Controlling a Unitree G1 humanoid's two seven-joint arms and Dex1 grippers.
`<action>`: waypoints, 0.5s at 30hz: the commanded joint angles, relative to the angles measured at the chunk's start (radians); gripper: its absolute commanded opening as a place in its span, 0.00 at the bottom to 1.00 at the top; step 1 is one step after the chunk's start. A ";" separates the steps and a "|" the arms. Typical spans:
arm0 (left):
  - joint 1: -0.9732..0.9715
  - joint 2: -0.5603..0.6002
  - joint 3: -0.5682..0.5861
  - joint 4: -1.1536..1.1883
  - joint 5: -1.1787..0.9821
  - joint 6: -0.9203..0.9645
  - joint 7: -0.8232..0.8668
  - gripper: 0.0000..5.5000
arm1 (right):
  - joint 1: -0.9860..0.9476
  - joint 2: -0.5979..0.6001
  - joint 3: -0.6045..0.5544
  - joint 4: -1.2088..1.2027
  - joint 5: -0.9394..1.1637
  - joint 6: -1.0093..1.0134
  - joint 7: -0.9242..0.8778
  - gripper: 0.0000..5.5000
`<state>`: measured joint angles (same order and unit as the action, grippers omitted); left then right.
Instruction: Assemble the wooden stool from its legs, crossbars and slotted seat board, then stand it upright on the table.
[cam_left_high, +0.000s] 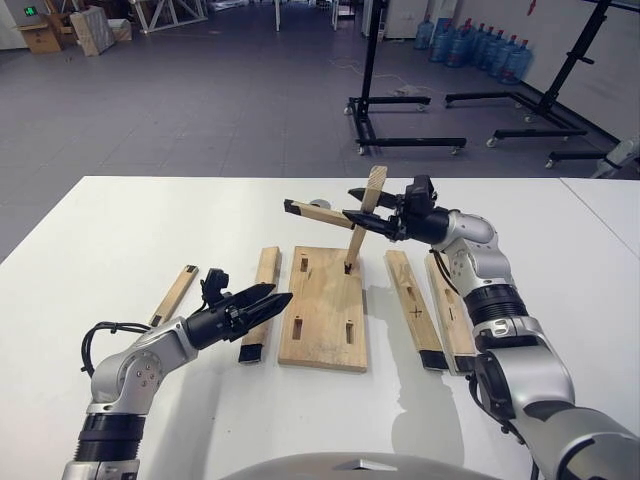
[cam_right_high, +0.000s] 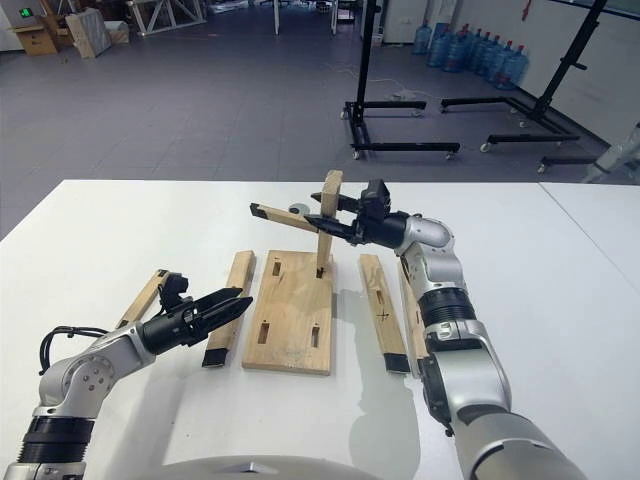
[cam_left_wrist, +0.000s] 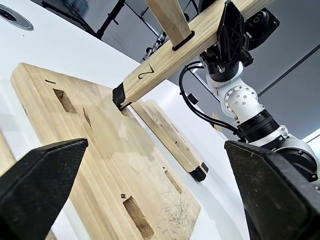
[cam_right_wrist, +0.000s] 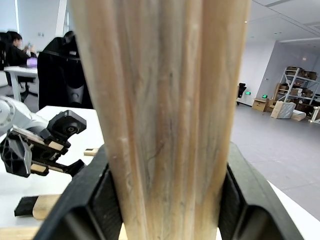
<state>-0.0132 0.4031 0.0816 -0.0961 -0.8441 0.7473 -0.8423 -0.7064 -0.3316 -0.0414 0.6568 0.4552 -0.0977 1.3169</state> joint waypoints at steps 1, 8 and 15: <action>-0.020 0.009 -0.001 0.013 0.020 0.000 -0.005 0.91 | -0.030 0.000 -0.009 0.023 0.015 0.046 0.049 0.37; -0.019 0.006 -0.003 0.018 0.038 -0.004 -0.015 0.91 | -0.050 -0.007 -0.028 0.043 0.032 0.120 0.109 0.37; -0.020 -0.006 -0.012 0.028 0.056 -0.014 -0.018 0.91 | -0.077 -0.004 -0.030 0.160 -0.012 0.154 0.127 0.37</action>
<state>-0.0160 0.3994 0.0760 -0.0727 -0.8050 0.7401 -0.8602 -0.7662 -0.3348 -0.0838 0.7770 0.4722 0.0454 1.4352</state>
